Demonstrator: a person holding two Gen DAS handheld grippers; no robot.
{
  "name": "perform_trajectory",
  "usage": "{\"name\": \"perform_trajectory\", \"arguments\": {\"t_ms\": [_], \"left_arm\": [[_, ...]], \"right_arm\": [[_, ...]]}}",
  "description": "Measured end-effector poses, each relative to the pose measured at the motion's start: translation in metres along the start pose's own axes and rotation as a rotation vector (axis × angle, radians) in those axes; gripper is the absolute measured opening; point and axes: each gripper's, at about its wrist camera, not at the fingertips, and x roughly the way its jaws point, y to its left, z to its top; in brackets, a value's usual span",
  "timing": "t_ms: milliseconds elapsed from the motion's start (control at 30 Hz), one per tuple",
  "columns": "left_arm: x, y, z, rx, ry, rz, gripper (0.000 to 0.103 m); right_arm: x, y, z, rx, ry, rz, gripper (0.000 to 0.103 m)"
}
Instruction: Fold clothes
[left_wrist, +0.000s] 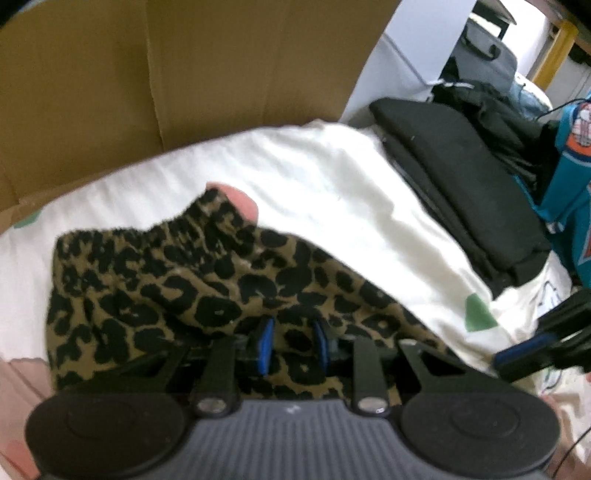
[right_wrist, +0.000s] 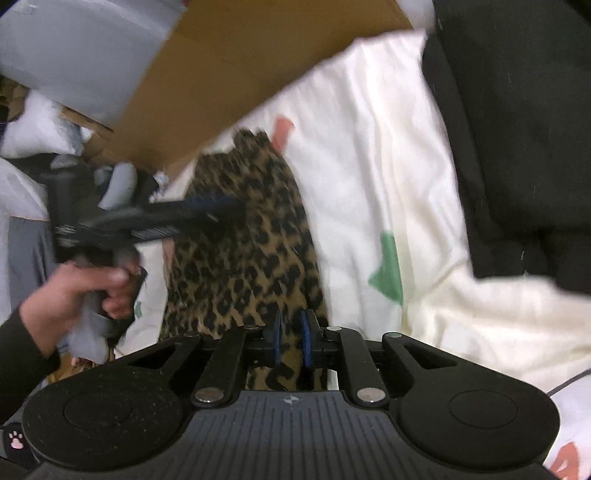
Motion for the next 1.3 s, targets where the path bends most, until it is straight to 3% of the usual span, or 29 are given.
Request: {"name": "perform_trajectory", "arguments": {"t_ms": [167, 267, 367, 633, 767, 833, 1100, 1300], "left_arm": [[0.014, -0.001, -0.001, -0.006, 0.006, 0.004, 0.025], [0.016, 0.0, 0.0, -0.018, 0.004, -0.002, 0.025], [0.013, 0.003, 0.0, -0.028, 0.001, -0.017, 0.025], [-0.023, 0.014, -0.014, -0.099, -0.083, -0.035, 0.024], [-0.037, 0.019, -0.019, -0.061, -0.119, 0.072, 0.024], [-0.032, 0.026, -0.018, -0.072, -0.089, 0.111, 0.023], [-0.003, 0.037, -0.013, -0.1, -0.046, 0.138, 0.015], [-0.004, 0.036, -0.008, -0.106, -0.032, 0.137, 0.015]], "right_arm": [[0.005, 0.019, 0.003, -0.076, 0.022, 0.025, 0.015], [0.023, 0.03, -0.001, -0.126, 0.058, 0.0, 0.027], [0.039, 0.035, -0.01, -0.176, 0.084, -0.057, 0.029], [0.035, 0.023, -0.025, -0.2, 0.102, -0.192, 0.017], [0.031, 0.024, -0.032, -0.207, 0.088, -0.212, 0.017], [0.03, 0.026, -0.035, -0.218, 0.084, -0.221, 0.017], [0.032, 0.024, -0.037, -0.186, 0.081, -0.212, 0.017], [0.03, 0.021, -0.039, -0.2, 0.079, -0.217, 0.01]]}}
